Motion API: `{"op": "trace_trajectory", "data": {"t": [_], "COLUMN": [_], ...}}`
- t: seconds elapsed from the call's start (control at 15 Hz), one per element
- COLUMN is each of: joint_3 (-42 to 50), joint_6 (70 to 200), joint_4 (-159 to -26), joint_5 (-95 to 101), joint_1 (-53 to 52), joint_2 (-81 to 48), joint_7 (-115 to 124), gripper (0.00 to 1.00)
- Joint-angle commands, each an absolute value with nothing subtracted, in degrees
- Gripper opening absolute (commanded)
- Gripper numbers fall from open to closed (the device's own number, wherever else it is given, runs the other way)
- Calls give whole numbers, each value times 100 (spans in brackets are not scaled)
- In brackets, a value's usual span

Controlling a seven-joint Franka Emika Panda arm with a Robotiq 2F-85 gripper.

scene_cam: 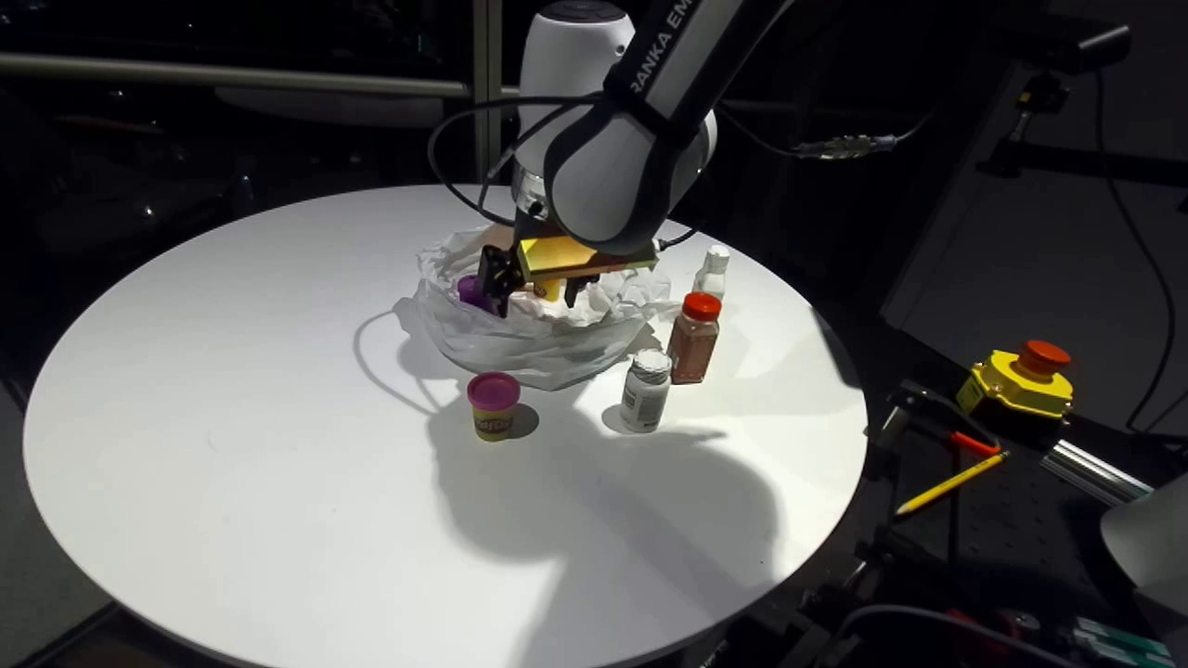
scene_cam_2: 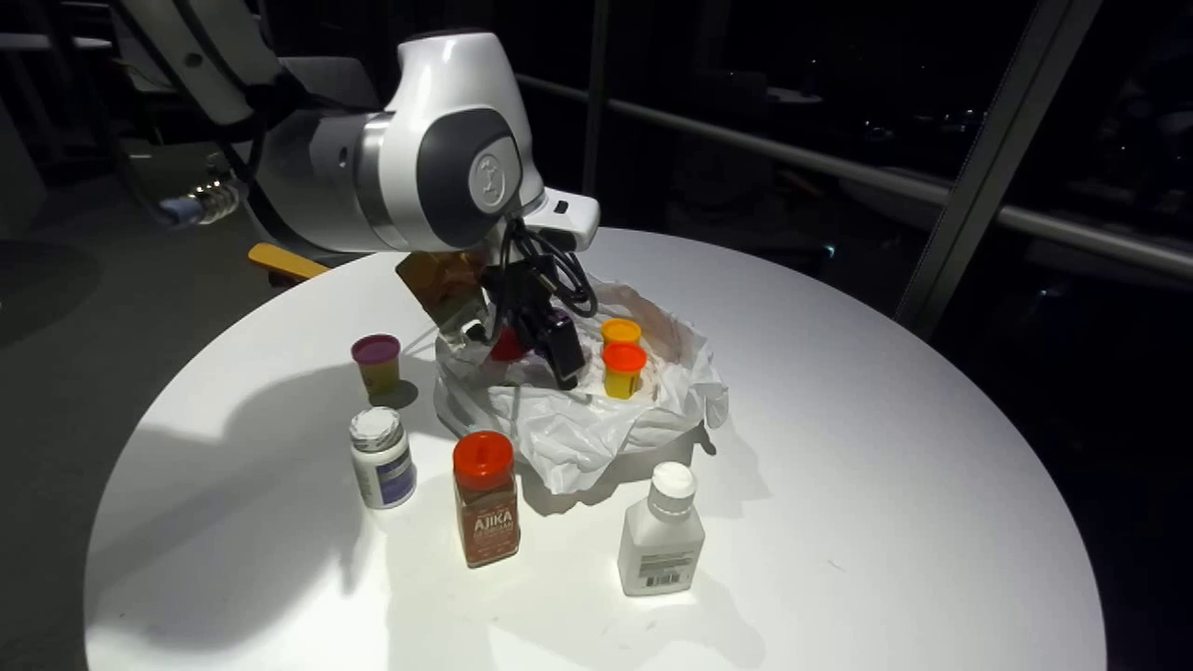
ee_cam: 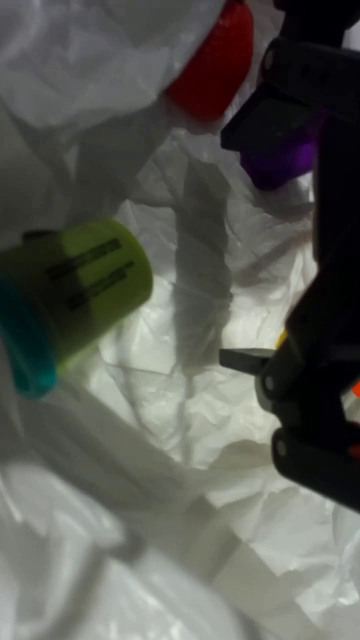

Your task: Remove the objects in the plastic and put them on the table

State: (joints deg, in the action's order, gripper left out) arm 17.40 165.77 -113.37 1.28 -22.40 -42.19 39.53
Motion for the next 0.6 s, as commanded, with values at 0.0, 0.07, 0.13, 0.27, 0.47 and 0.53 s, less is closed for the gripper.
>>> {"op": "trace_trajectory", "data": {"t": [0.0, 0.07, 0.13, 0.27, 0.47, 0.53], "joint_3": [1599, 1510, 1474, 1468, 1469, 1468], "joint_6": [16558, 16553, 16548, 16539, 16534, 16533], "joint_4": [-11318, -11309, -11301, -11293, -11290, -11290], "joint_5": [40, 18, 9, 8, 7, 7], "joint_1": [-2173, -2143, -2135, -2126, -2106, -2102], "joint_2": [-4219, -4214, -4212, -4208, -4206, -4206], "joint_7": [3884, 3876, 3874, 3873, 3865, 3863], "gripper": [100, 100, 100, 100, 100, 100]}}
